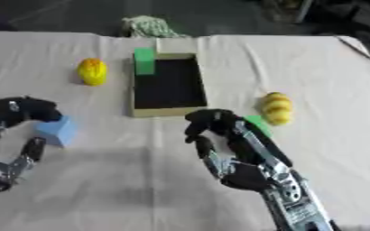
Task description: Pick up objects on the table and place them in the box.
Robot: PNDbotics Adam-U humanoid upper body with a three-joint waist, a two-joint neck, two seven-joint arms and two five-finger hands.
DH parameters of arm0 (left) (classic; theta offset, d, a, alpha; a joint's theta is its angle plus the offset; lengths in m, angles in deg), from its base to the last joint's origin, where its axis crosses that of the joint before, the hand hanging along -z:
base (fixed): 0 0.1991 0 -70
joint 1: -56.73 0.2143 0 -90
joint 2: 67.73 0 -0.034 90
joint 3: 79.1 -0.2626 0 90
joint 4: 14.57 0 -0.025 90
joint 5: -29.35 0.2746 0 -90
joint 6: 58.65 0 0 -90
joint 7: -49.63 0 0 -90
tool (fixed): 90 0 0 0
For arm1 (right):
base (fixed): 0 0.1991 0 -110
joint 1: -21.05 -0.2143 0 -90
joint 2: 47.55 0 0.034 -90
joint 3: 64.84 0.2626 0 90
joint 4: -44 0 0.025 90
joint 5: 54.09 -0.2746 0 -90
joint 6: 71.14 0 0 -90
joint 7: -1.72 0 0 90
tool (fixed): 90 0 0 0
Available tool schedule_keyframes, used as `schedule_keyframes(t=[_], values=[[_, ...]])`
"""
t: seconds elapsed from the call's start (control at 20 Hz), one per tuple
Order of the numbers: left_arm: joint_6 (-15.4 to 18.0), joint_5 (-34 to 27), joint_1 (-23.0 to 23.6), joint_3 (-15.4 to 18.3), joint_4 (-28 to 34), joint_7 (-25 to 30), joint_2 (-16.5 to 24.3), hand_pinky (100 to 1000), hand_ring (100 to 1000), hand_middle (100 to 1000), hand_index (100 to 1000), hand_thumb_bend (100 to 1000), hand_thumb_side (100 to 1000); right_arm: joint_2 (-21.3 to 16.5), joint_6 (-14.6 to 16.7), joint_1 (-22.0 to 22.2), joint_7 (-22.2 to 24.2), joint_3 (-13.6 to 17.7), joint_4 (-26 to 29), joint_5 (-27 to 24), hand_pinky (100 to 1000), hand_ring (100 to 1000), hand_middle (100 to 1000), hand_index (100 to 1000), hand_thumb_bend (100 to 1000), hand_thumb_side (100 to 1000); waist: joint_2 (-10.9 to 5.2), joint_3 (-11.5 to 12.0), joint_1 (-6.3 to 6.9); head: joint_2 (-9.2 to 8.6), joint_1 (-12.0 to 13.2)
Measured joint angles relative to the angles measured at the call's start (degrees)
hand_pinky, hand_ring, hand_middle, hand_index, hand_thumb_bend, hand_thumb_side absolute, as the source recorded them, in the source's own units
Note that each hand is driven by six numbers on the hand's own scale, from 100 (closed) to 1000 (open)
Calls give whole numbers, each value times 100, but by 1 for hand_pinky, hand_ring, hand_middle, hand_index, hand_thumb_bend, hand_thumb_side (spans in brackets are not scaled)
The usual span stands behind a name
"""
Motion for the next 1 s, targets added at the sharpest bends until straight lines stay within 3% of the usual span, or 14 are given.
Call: schedule_keyframes(t=[0.45, 0.6, 1.0], values=[[-653, 646, -1000, -14, -102, -591, 1129, 813, 776, 756, 885, 100, 245, -26, 17, 7, -1, -8, 0, 17, 742, 593, 582, 787, 100, 418, 34, -148, -33, -84, 41], [-895, 761, -1227, -6, -189, -673, 1473, 815, 777, 756, 885, 100, 244, -25, 44, -48, 36, -77, 0, 9, 742, 593, 582, 786, 100, 417, 107, -405, -100, -157, 190], [-1524, 1342, -2210, 29, -1087, -551, 1426, 814, 775, 756, 888, 100, 246, -25, 107, -213, 167, -198, 0, -53, 741, 593, 580, 785, 100, 414, 327, -788, -119, -413, 537]])
